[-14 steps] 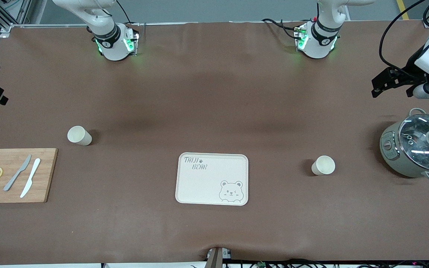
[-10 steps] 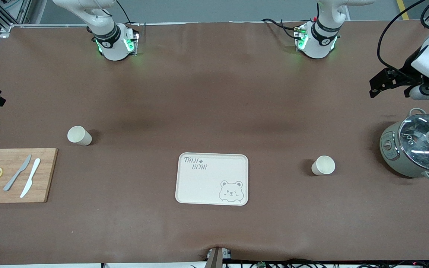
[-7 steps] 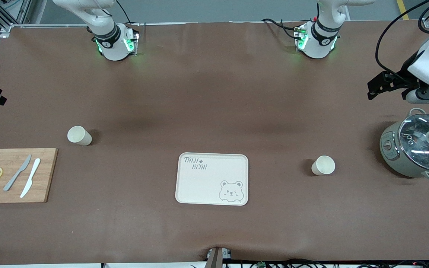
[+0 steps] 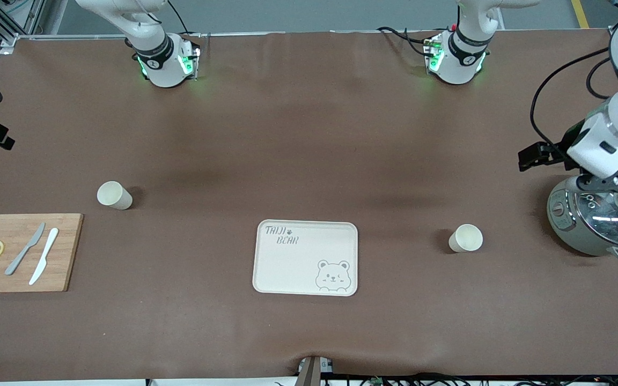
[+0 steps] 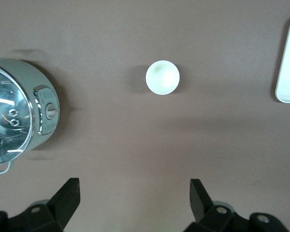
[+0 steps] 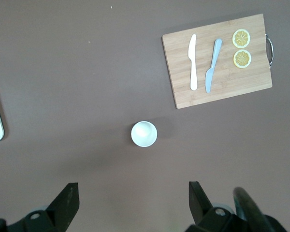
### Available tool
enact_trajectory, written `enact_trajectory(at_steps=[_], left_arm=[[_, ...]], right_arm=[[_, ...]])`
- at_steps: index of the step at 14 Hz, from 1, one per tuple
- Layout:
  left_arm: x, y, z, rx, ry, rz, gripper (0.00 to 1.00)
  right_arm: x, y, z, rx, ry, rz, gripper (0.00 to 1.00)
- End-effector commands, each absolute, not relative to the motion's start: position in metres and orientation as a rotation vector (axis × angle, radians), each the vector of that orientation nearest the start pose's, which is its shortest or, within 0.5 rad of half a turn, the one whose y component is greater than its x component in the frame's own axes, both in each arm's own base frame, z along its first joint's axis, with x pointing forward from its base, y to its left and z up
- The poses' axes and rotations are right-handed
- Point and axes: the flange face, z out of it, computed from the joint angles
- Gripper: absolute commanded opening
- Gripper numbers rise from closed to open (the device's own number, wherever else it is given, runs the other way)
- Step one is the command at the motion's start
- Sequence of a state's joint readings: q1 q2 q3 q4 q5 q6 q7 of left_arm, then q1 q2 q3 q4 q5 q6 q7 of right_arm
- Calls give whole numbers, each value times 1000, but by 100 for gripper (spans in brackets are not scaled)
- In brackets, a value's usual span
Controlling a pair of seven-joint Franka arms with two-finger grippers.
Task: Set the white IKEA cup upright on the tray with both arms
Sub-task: 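Reach the left gripper down toward the white cup beside the pot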
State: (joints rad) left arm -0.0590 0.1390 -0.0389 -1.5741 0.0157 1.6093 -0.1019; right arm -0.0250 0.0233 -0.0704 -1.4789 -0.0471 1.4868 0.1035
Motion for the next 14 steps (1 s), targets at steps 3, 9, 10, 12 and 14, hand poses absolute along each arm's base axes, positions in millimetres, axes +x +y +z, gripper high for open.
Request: enact_trajectory(at_steps=[3, 9, 10, 12, 14], left_arm=[[612, -44, 469, -3108, -50, 187, 100], [636, -37, 408, -3131, -75, 90, 100], [639, -38, 399, -3141, -76, 84, 100], [643, -33, 385, -3204, -154, 102, 98], [645, -35, 371, -3228, -181, 112, 89]], right_arm=[[551, -51, 645, -3185, 312, 65, 100], [575, -68, 594, -3186, 338, 212, 100], [574, -76, 594, -3187, 358, 210, 100], [576, -89, 585, -3177, 391, 238, 100], [581, -91, 567, -3177, 392, 292, 100]])
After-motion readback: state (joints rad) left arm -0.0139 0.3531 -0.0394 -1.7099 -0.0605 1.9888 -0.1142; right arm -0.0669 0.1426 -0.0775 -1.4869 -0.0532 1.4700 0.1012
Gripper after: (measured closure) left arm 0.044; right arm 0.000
